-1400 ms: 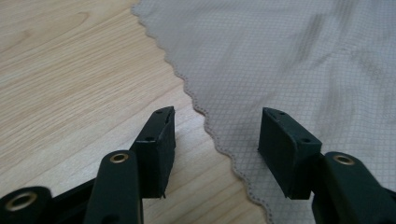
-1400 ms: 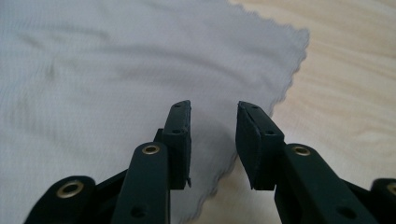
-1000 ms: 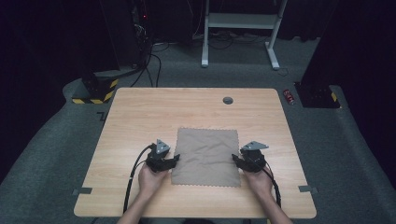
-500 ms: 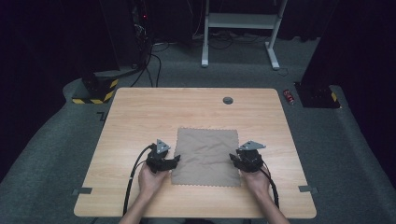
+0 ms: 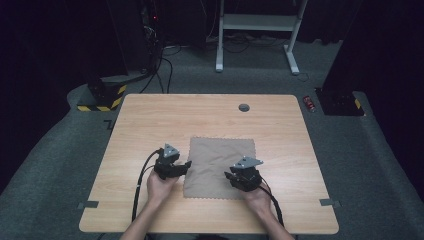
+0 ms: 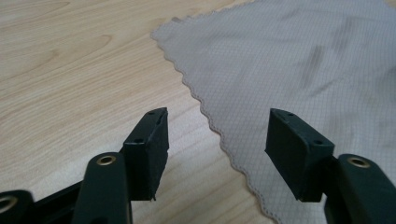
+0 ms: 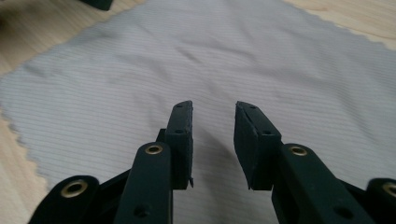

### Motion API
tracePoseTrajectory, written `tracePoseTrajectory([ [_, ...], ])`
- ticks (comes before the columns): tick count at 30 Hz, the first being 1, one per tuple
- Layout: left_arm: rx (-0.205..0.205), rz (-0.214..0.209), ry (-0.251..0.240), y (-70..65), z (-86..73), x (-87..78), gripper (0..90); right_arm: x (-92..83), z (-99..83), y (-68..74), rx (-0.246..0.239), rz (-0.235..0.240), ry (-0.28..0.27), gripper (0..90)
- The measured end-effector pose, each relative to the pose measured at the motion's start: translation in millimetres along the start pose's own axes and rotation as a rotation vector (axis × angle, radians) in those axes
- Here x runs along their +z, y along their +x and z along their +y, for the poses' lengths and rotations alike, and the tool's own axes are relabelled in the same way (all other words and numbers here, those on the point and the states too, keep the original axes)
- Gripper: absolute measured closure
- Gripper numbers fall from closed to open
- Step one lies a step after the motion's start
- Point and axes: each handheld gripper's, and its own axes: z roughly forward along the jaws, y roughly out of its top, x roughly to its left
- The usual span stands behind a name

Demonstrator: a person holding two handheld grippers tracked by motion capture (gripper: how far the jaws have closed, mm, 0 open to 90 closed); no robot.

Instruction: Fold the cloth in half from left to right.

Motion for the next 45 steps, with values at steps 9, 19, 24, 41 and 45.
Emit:
tracePoseTrajectory([
  [9, 0.004, -0.004, 0.026, 8.4, 22.1, 5.9, 38.3, 8.6, 5.6, 19.7, -0.036, 0.044, -0.009, 67.7],
  [19, 0.001, 0.018, 0.053, 17.5, 42.8, 15.2, 37.5, 17.1, 13.5, 44.0, -0.088, 0.109, -0.014, 71.2],
  [24, -0.020, 0.023, 0.054, 24.3, 55.2, 24.7, 37.8, 20.3, 19.5, 57.5, -0.127, 0.137, -0.016, 72.4],
  [41, -0.091, 0.043, 0.111, 40.9, 65.5, 60.4, 39.9, 50.1, 29.7, 116.0, -0.254, 0.234, 0.012, 72.3],
  [45, -0.105, 0.062, 0.105, 47.6, 65.3, 61.8, 40.6, 53.7, 27.9, 121.8, -0.272, 0.222, 0.025, 72.0],
])
